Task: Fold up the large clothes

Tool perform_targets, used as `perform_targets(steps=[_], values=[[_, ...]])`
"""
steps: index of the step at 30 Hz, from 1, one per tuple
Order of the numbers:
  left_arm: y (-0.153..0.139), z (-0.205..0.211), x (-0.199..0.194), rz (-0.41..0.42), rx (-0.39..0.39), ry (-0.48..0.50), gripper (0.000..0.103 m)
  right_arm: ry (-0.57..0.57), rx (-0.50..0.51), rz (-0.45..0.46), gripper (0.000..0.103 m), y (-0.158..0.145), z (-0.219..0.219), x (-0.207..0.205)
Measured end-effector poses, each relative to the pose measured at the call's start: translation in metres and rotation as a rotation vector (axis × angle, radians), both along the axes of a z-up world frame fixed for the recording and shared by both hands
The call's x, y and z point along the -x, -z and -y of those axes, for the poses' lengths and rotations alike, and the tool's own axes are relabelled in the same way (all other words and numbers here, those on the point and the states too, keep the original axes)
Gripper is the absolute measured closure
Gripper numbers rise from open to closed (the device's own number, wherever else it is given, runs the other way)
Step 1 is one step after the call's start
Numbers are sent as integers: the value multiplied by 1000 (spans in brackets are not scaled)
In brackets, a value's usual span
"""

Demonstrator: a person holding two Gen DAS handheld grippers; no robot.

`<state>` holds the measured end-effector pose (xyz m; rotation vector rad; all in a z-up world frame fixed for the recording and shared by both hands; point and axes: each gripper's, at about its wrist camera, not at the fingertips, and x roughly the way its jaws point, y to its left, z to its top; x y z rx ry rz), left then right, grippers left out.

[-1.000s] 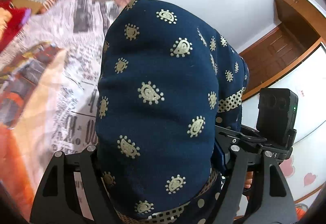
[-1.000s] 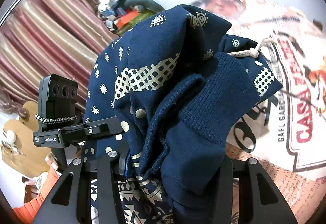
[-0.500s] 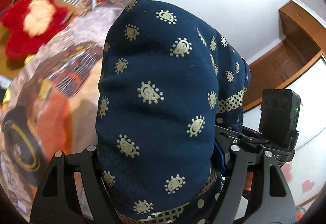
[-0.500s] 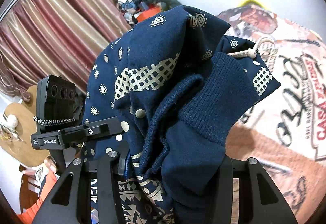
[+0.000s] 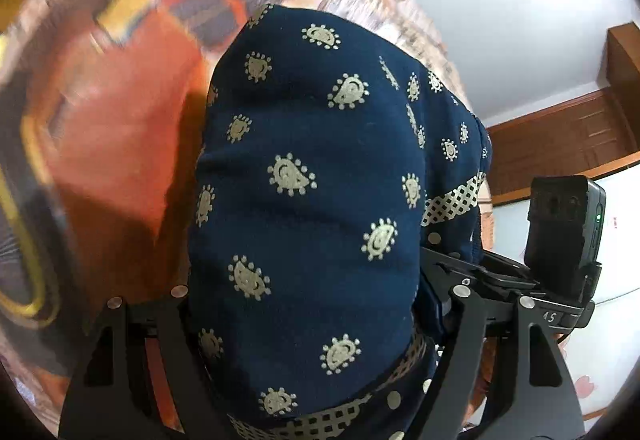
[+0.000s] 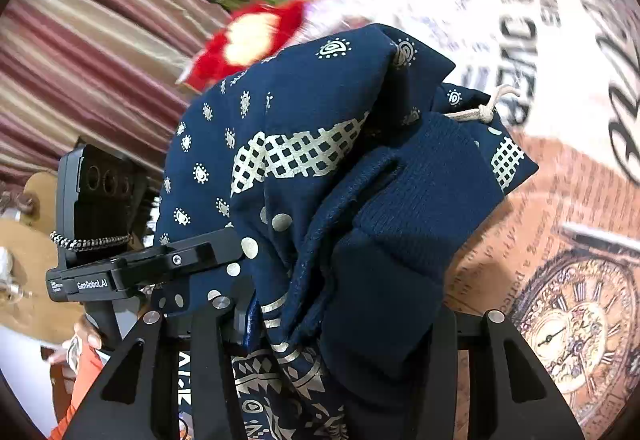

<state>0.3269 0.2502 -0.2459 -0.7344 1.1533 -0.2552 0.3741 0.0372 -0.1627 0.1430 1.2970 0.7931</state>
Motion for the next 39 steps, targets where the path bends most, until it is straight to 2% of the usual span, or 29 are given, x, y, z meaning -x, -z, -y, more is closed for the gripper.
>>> perform_targets(steps=[3, 6, 10, 12, 14, 15, 16, 17, 20, 21, 22, 23, 25, 26, 27, 29, 32, 35, 37, 39], values=[[19, 1, -6, -22, 4, 17, 25, 32, 33, -65, 57, 27, 4, -10], [11, 5, 6, 1, -22, 20, 22, 50, 56, -87, 52, 39, 5, -16], [-13, 5, 25, 42, -177, 20, 22, -14, 103, -33, 38, 31, 10, -5], [-32, 6, 35, 88, -278, 22, 22, -63, 153, 33, 38, 22, 9, 3], [-57, 13, 53, 173, -394, 32, 22, -89, 185, 105, 37, 7, 9, 12], [-63, 16, 57, 197, -413, 41, 22, -88, 190, 127, 37, 1, 8, 16], [-67, 18, 64, 220, -421, 55, 21, -85, 182, 145, 34, -7, 8, 21], [-68, 20, 70, 231, -419, 68, 19, -89, 169, 151, 26, -11, 7, 25], [-50, 36, 86, 204, -418, 125, 15, -110, 171, 190, 11, -14, -1, 39], [-40, 39, 93, 181, -442, 146, 15, -121, 188, 203, 10, -14, -4, 45], [-25, 46, 98, 137, -494, 162, 15, -143, 239, 223, 10, -5, -13, 48], [-17, 44, 94, 121, -514, 160, 15, -156, 284, 228, 10, 2, -17, 50], [-5, 45, 104, 101, -515, 159, 15, -187, 381, 213, 10, 19, -16, 56], [-2, 43, 109, 101, -506, 151, 15, -203, 397, 195, 10, 26, -12, 58], [-4, 40, 115, 108, -497, 140, 14, -217, 398, 173, 10, 32, -6, 60], [-10, 37, 124, 124, -494, 135, 14, -225, 392, 192, 7, 29, 6, 63], [-23, 37, 135, 146, -516, 146, 14, -228, 377, 206, 6, 19, 23, 64], [-49, 29, 143, 205, -560, 122, 14, -199, 394, 222, 6, 6, 37, 61], [-63, 21, 140, 241, -576, 84, 14, -169, 417, 267, 6, -7, 40, 60], [-76, 16, 136, 260, -589, 59, 14, -155, 389, 304, 6, -23, 39, 58]])
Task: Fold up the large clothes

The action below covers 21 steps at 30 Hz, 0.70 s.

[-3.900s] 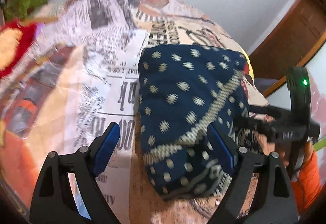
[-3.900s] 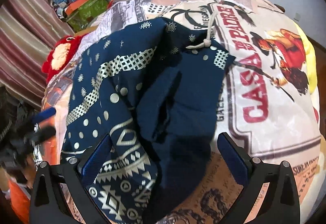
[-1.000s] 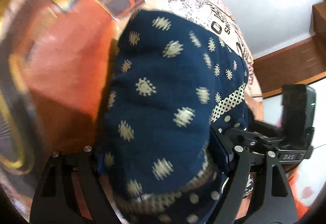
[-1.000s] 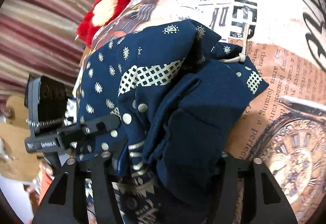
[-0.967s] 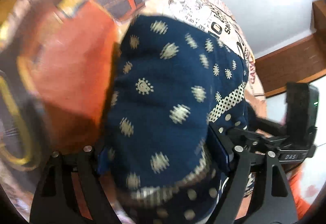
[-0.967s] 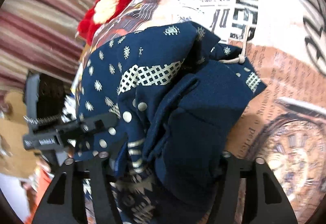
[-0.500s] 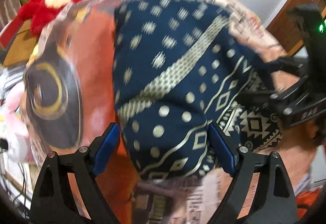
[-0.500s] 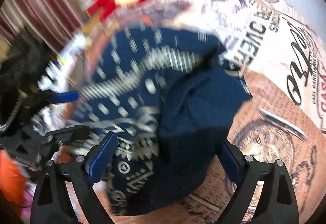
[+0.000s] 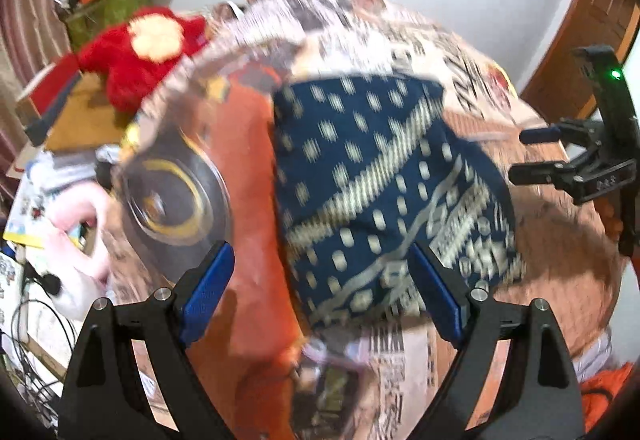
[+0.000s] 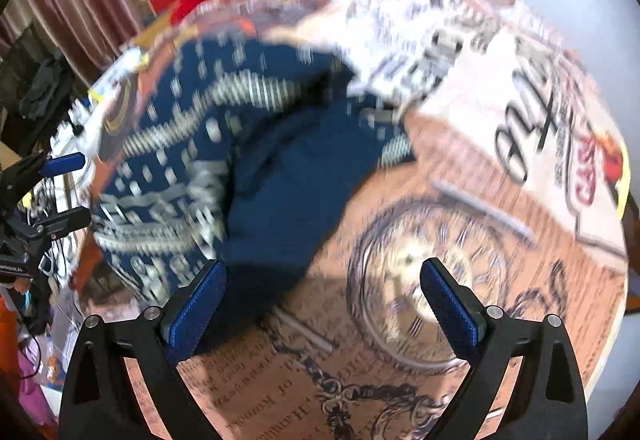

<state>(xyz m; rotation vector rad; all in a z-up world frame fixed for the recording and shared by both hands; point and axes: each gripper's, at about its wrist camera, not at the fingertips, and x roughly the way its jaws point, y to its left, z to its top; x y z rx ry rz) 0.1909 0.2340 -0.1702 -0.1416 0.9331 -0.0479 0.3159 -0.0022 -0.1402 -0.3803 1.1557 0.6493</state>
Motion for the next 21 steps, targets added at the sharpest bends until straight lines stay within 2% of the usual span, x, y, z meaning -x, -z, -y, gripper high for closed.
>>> perform_targets(steps=[3, 4, 7, 9, 12, 14, 18, 21], values=[[-5, -11, -21, 8, -26, -46, 14, 9, -90, 20, 6, -20, -12, -8], [-2, -15, -31, -2, -13, -45, 14, 14, -121, 21, 6, -25, -21, -14], [20, -12, -58, -68, 11, -53, 14, 15, -153, 27, 6, -27, -45, -24], [41, -8, -67, -122, 5, -59, 14, 12, -136, 49, 6, -20, -63, -37], [52, -9, -56, -112, 50, -67, 9, 30, -54, 80, 6, 0, -81, -52], [58, -6, -42, -130, 36, -52, 9, 50, 7, 92, 6, 19, -82, -67], [60, -5, -14, -124, 43, -55, 8, 105, -58, 31, 6, 31, -52, -81], [49, -11, -1, -120, 45, -109, 9, 135, -85, 27, 6, 25, -37, -79]])
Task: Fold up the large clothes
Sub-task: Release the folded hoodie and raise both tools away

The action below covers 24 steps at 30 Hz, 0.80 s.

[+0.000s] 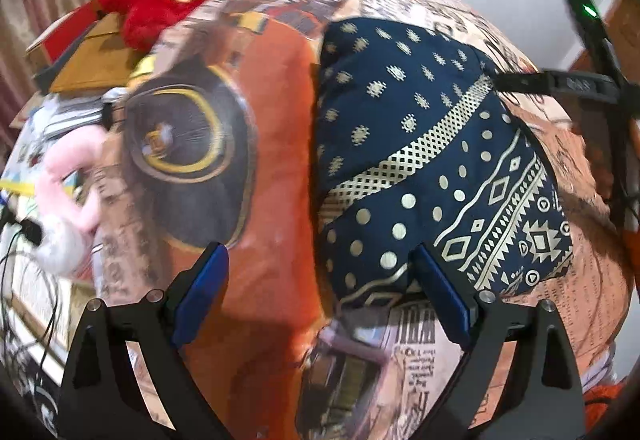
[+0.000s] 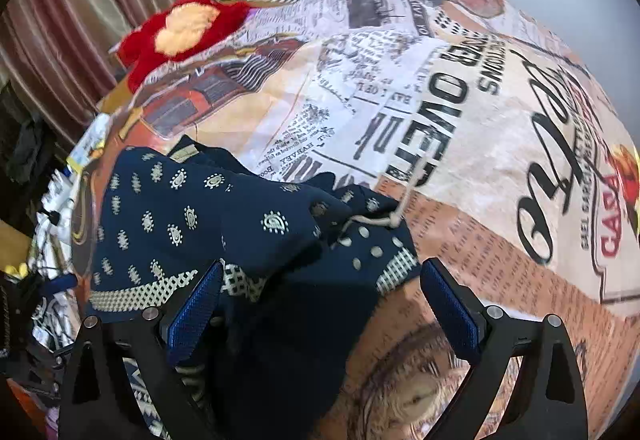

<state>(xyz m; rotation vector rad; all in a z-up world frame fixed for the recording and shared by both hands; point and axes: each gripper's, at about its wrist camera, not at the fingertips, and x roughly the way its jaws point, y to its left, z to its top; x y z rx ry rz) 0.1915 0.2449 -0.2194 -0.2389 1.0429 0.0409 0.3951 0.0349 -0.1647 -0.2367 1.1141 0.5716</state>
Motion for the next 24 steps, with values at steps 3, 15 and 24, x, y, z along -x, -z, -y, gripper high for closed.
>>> perform_targets(steps=[3, 15, 24], values=[[-21, -2, 11, 38, -19, -48, 10, 49, 15, 74, 6, -20, 13, 15], [-188, 56, 70, 521, -138, -81, 10, 23, -349, 288, 6, -167, 74, 126], [-263, 114, 141, 803, -212, -91, 10, -35, -525, 547, 6, -247, 113, 234]])
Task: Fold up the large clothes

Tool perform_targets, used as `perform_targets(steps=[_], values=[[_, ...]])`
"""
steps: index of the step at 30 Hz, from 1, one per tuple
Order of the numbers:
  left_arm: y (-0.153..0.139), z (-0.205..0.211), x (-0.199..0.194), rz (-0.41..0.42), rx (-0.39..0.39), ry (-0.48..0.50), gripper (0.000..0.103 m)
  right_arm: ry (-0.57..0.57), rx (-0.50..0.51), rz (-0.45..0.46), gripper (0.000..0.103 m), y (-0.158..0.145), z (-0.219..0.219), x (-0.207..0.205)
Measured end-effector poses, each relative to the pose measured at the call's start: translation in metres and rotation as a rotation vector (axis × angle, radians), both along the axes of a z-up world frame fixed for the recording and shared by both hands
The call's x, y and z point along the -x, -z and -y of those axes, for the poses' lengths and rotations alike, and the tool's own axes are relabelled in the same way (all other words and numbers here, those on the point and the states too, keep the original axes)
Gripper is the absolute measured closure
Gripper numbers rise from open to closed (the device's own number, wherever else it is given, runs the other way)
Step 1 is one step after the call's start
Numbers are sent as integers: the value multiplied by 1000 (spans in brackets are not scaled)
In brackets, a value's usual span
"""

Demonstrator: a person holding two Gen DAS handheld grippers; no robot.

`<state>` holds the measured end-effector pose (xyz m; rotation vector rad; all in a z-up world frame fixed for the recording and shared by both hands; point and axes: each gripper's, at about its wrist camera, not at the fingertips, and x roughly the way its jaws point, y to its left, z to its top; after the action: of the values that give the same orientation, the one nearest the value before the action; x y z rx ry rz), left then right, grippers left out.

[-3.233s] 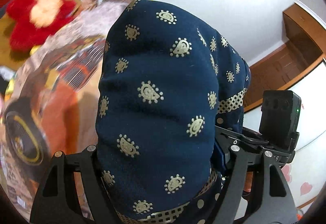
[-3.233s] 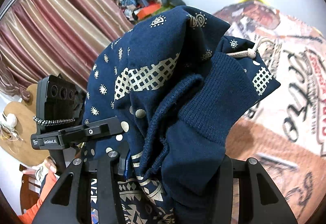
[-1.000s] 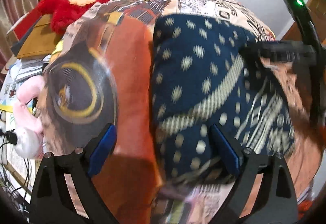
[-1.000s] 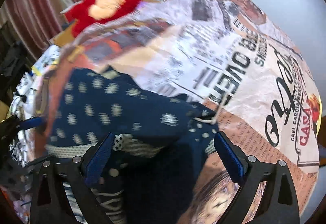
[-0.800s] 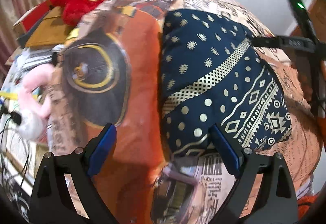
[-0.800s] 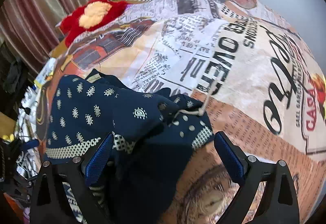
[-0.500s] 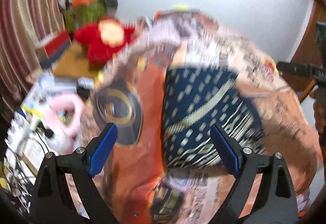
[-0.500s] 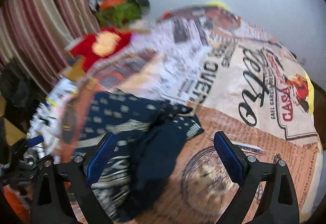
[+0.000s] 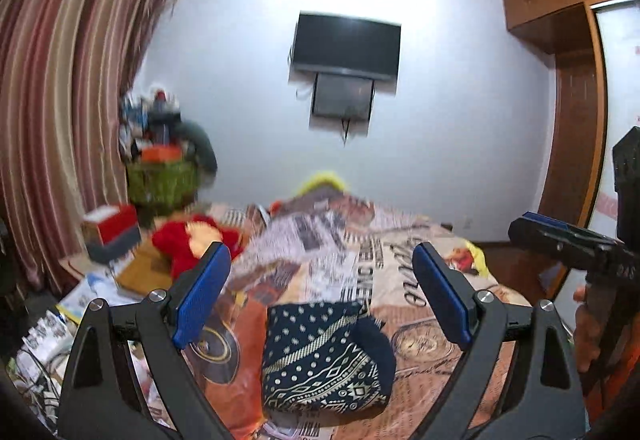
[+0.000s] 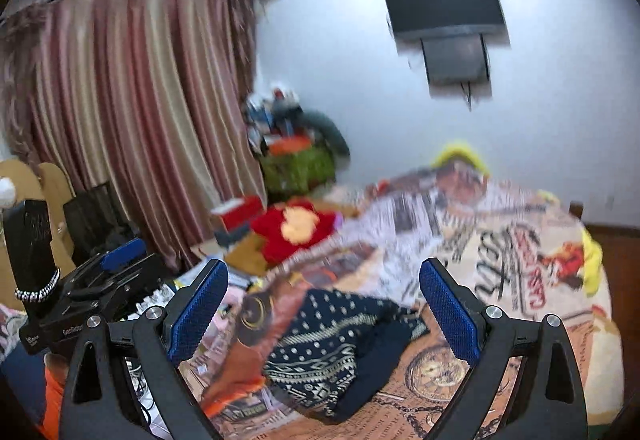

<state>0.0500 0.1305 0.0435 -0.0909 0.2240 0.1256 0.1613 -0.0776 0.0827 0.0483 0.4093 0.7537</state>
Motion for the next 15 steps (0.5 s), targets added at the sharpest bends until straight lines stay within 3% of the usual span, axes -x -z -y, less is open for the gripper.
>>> perform_targets(steps=[5, 11, 15], values=[[-6, 21, 28, 53, -57, -60, 10, 13, -33, 127, 6, -12, 10, 58], [3, 25, 43, 52, -12, -59, 10, 82, 16, 219, 5, -5, 4, 98], [11, 22, 44, 33, 7, -68, 10, 92, 32, 218, 3, 4, 1, 108]])
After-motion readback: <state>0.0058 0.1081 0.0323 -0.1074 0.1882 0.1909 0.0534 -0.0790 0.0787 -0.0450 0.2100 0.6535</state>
